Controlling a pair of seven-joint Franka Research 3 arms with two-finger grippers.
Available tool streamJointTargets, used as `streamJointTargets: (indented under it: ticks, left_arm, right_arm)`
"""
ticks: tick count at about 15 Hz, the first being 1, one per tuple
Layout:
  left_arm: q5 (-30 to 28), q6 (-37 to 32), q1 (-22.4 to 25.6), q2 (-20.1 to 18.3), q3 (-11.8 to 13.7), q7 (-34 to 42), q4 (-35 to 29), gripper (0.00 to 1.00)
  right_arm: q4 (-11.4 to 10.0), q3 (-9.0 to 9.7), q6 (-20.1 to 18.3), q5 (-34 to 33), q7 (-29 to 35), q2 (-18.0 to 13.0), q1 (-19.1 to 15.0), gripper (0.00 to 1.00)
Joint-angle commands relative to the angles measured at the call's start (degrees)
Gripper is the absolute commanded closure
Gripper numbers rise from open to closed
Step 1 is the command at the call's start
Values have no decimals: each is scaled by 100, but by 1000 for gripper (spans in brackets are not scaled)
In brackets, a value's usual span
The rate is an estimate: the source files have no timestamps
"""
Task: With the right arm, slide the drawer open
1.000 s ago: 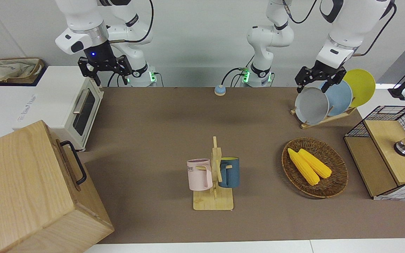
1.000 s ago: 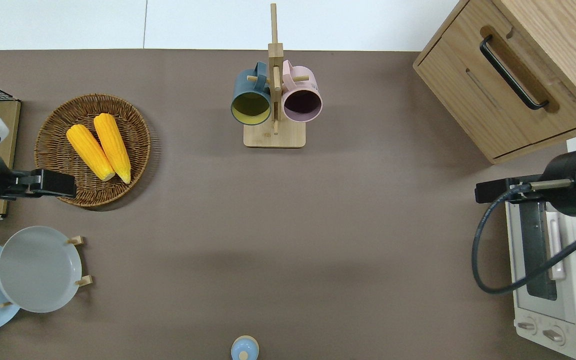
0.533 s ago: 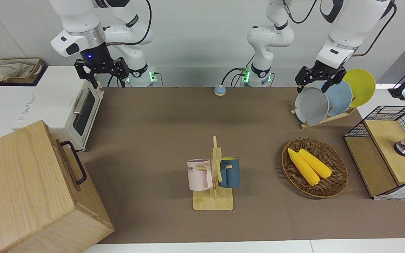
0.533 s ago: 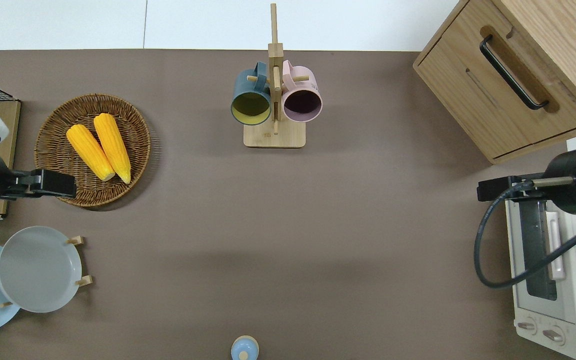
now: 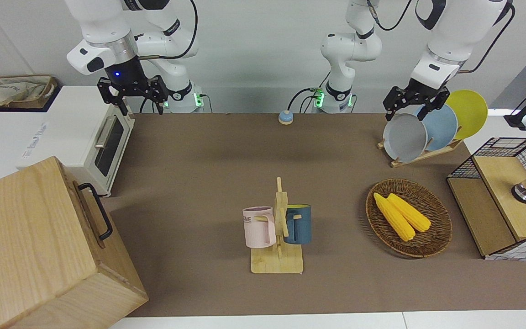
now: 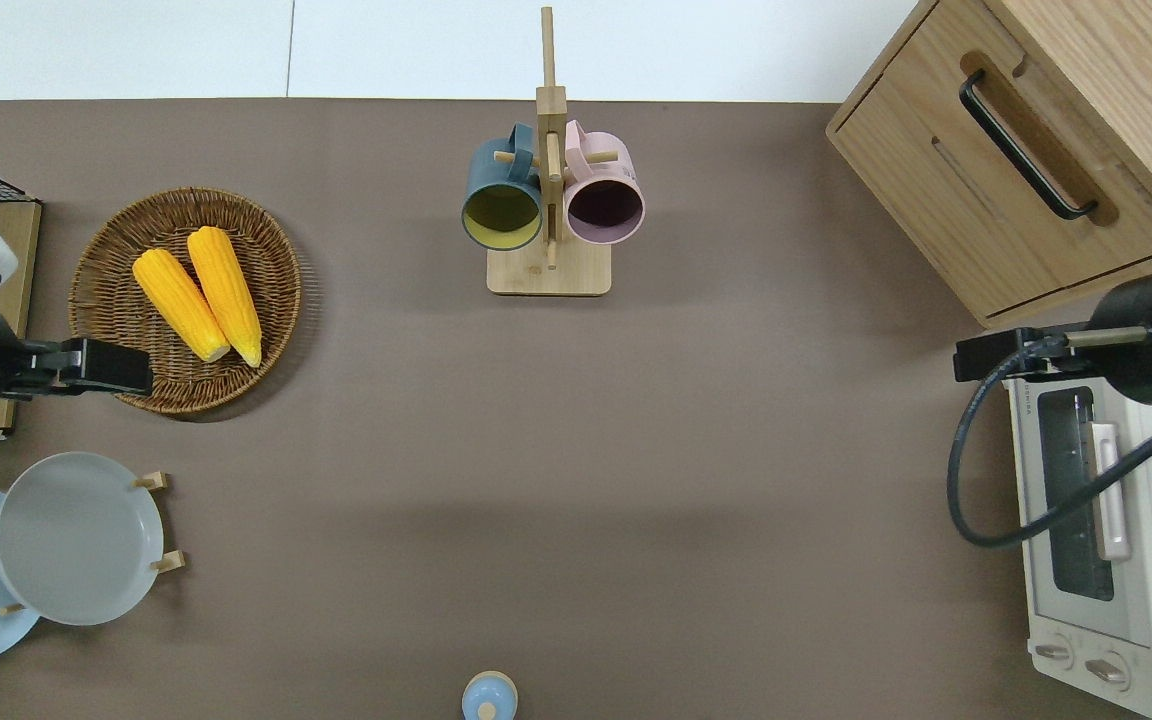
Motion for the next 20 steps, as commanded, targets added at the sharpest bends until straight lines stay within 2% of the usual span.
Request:
streamJointTargets:
  ticks: [1, 3, 4, 7, 11, 12, 15, 17, 20]
  left_arm:
    - [73, -82, -21, -48, 21, 8, 12, 2]
    - [73, -82, -21, -48, 21, 8, 12, 2]
    - [73, -82, -21, -48, 21, 8, 21, 2]
    - [73, -82, -21, -48, 21, 8, 12, 5]
    - [73, -82, -21, -48, 21, 8, 12, 2]
    - [73, -82, -21, -48, 12, 8, 12, 2]
    - [73, -82, -21, -48, 21, 8, 12, 5]
    - [73, -82, -21, -48, 21, 8, 12, 2]
    - [73, -82, -21, -48, 21, 8, 12, 2]
  right_arm:
    - [164, 393, -130, -538, 226, 99, -27, 17]
    - [156, 744, -130, -1100, 534, 177, -18, 17]
    - [138, 981, -130, -1434, 753, 230, -18, 17]
    - [120, 1281, -121, -1962, 992, 371, -10, 17]
    - [-55, 1914, -121, -3219, 1361, 634, 26, 17]
    - [-55, 1993, -130, -3386, 1379, 687, 26, 15]
    - [-82, 2020, -148, -3914, 1370, 793, 148, 17]
    - [-230, 2038, -148, -4344, 1370, 854, 245, 17]
    - [-398, 2257, -209, -5091, 1388, 1021, 281, 17]
